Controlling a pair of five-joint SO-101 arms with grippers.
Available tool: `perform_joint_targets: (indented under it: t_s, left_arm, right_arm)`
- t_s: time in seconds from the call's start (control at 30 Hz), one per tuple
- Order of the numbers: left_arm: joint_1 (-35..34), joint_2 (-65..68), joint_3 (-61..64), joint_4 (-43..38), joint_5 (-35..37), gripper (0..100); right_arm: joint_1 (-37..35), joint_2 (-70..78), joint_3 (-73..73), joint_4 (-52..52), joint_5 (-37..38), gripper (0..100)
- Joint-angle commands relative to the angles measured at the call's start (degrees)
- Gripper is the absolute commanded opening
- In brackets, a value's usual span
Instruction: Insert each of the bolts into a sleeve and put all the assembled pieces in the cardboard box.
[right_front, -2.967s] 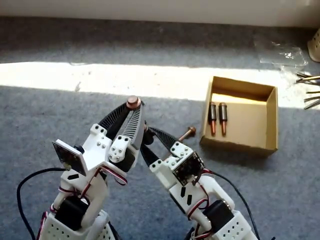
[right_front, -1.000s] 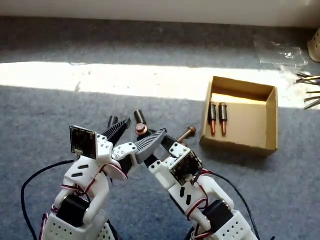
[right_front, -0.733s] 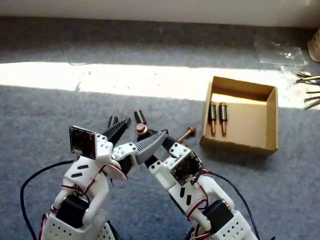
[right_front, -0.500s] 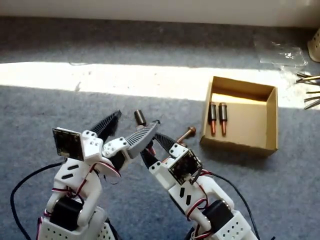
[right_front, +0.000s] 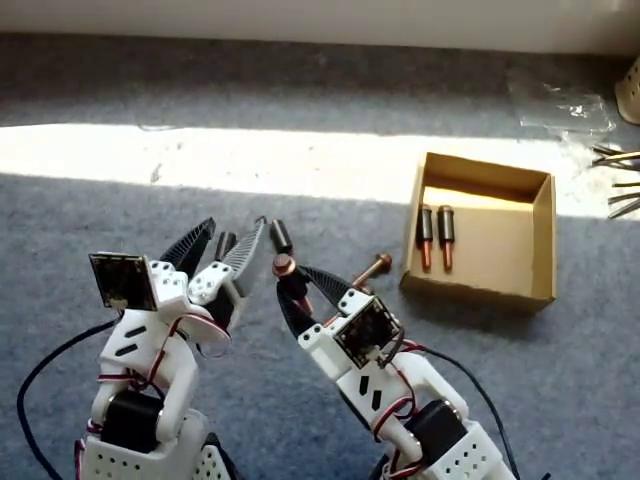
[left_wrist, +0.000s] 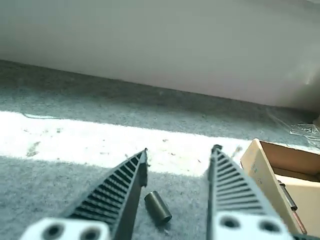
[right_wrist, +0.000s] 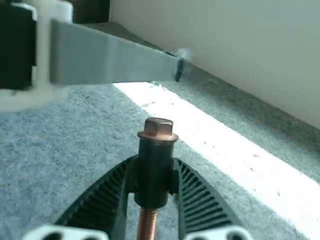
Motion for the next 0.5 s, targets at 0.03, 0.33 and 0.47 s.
perform_joint_targets:
  t_s: [0.03, 0.33, 0.47]
  left_arm:
    - [-0.66, -0.66, 0.22, 0.35, 0.09, 5]
    - [-0.75, -0.75, 4.00, 0.09, -0.18, 6]
    - [-0.75, -0.75, 4.00, 0.09, -0.26, 6]
  right_arm:
    - [4.35, -0.92, 6.37, 3.74, 0.53, 0.6]
    - [20.35, -0.92, -8.75, 17.45, 0.62, 0.6]
    - [26.15, -0.84, -15.78, 24.75, 0.79, 0.7]
